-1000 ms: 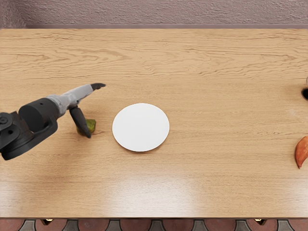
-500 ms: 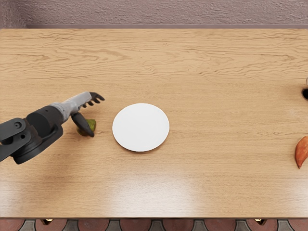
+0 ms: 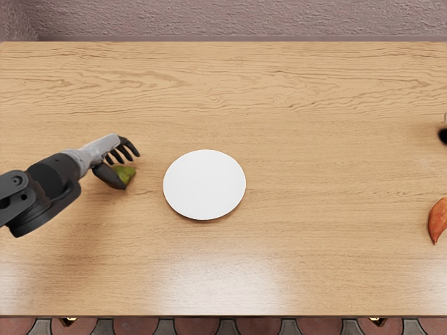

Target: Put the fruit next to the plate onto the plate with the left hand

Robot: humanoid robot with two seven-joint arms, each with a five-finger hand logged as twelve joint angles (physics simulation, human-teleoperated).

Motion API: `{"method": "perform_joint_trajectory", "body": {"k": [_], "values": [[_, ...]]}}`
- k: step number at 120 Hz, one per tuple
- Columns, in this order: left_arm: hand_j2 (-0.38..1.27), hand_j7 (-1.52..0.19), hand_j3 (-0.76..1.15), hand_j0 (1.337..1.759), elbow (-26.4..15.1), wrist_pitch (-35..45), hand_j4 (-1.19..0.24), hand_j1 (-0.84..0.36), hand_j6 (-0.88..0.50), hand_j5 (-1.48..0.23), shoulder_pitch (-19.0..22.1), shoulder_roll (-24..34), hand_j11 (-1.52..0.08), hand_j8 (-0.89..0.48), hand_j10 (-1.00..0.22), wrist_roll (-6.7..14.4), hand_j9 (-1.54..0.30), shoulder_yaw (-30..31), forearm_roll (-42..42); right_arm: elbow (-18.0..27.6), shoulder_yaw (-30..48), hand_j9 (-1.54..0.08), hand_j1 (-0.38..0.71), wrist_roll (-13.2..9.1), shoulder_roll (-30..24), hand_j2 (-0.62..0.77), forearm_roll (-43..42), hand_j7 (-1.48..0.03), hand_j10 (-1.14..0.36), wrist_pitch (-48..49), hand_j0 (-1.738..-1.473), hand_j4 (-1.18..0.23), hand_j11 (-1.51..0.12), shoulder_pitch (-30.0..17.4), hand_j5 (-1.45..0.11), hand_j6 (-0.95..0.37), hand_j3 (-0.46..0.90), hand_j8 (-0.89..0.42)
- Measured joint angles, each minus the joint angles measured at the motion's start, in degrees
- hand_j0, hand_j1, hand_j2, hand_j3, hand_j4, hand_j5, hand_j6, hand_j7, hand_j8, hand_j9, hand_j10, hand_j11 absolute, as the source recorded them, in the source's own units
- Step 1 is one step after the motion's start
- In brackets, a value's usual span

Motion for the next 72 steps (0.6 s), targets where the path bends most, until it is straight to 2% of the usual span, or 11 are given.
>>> {"method": "perform_joint_trajectory", "body": {"k": [32,42,53,72], "values": [[0.15,-0.67,0.0,1.654,0.4,-0.3,-0.53,-0.29,-0.52,-0.67,-0.1,-0.1,-0.69,-0.48,-0.52,0.0,-0.69,1.0,0.4,0.0,0.0,-0.02,-0.33,0.0,0.0,0.0,0.0,-0.02,-0.02,0.0,-1.658,-0.01,-0.02,0.0,-0.02,-0.01,0.0,-0.01],[0.16,-0.68,0.0,1.654,0.5,-0.2,-0.56,-0.28,-0.51,-0.67,-0.1,-0.2,-0.71,-0.44,-0.54,0.0,-0.71,1.5,0.6,0.0,0.0,-0.02,-0.33,0.0,0.0,0.0,0.0,-0.02,-0.02,0.0,-1.658,-0.01,-0.02,0.0,-0.02,-0.01,0.0,-0.02],[0.22,-0.7,0.0,1.654,0.5,-0.2,-0.6,-0.26,-0.53,-0.67,-0.1,-0.2,-0.74,-0.48,-0.59,0.0,-0.73,1.8,0.7,0.0,0.0,-0.02,-0.33,0.0,0.0,0.0,0.0,-0.02,-0.02,0.0,-1.658,-0.02,-0.02,0.0,-0.02,-0.02,0.0,-0.02],[0.24,-0.75,0.0,1.653,0.6,-0.2,-0.65,-0.23,-0.53,-0.71,-0.1,-0.2,-0.79,-0.5,-0.6,0.0,-0.79,1.9,0.5,0.0,0.0,-0.02,-0.33,0.0,0.0,0.0,0.0,-0.02,-0.02,0.0,-1.658,-0.02,-0.02,0.0,-0.02,-0.01,0.0,-0.02]]}}
